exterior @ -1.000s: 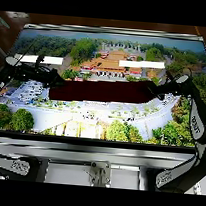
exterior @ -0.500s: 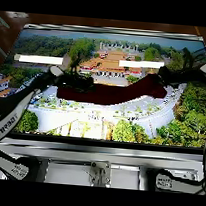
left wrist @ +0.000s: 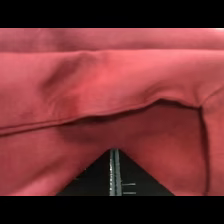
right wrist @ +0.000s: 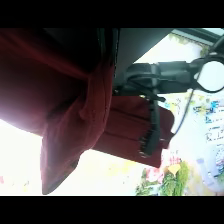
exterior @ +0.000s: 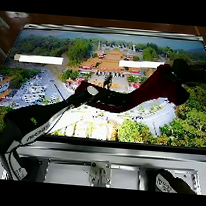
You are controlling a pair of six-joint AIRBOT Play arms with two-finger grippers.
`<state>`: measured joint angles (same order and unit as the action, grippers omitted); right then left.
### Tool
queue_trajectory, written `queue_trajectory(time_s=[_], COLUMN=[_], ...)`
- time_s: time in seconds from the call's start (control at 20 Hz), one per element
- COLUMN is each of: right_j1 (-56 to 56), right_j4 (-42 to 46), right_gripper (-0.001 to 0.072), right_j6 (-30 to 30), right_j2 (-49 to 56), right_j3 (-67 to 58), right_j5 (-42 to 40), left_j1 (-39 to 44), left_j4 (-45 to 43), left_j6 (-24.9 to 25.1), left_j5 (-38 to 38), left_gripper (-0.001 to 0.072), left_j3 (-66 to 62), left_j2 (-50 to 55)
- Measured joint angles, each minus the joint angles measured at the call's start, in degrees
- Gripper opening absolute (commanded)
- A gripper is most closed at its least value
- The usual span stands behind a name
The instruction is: Fold the shirts.
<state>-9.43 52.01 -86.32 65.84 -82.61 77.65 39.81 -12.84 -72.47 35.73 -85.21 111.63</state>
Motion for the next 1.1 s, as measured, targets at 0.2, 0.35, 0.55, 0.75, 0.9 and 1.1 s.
queue_trajectory(time_s=[0.2,0.35,0.55,0.75,0.9,1.1], right_j1=[2.4,7.87,17.57,26.38,31.3,34.75], right_j4=[0.98,2.1,2.45,-2.4,-9.46,-23.89], right_gripper=[0.0057,0.0056,0.0056,0.0057,0.0122,0.0559], right_j6=[-0.13,0.63,2.64,3.58,3.85,6.19], right_j2=[-0.15,2.32,8.61,17.94,26.36,35.45], right_j3=[0.0,0.0,0.0,0.0,0.0,-0.66], right_j5=[0.42,-0.09,-6.64,-18.23,-24.22,-27.89], left_j1=[-3.3,-11.98,-27.54,-41.35,-47.76,-50.4], left_j4=[2.29,0.28,-7.28,-10.67,-11.65,-12.76], left_j6=[2.8,5.66,6.14,5.88,5.81,5.81], left_j5=[2.21,9.79,18.8,23.41,26.43,31.15], left_gripper=[0.0028,0.0028,0.0028,0.0029,0.0029,0.0029], left_j3=[-3.06,-3.78,-4.11,-4.2,-4.2,-3.85], left_j2=[1.64,-0.68,-8.44,-17.84,-22.51,-24.92])
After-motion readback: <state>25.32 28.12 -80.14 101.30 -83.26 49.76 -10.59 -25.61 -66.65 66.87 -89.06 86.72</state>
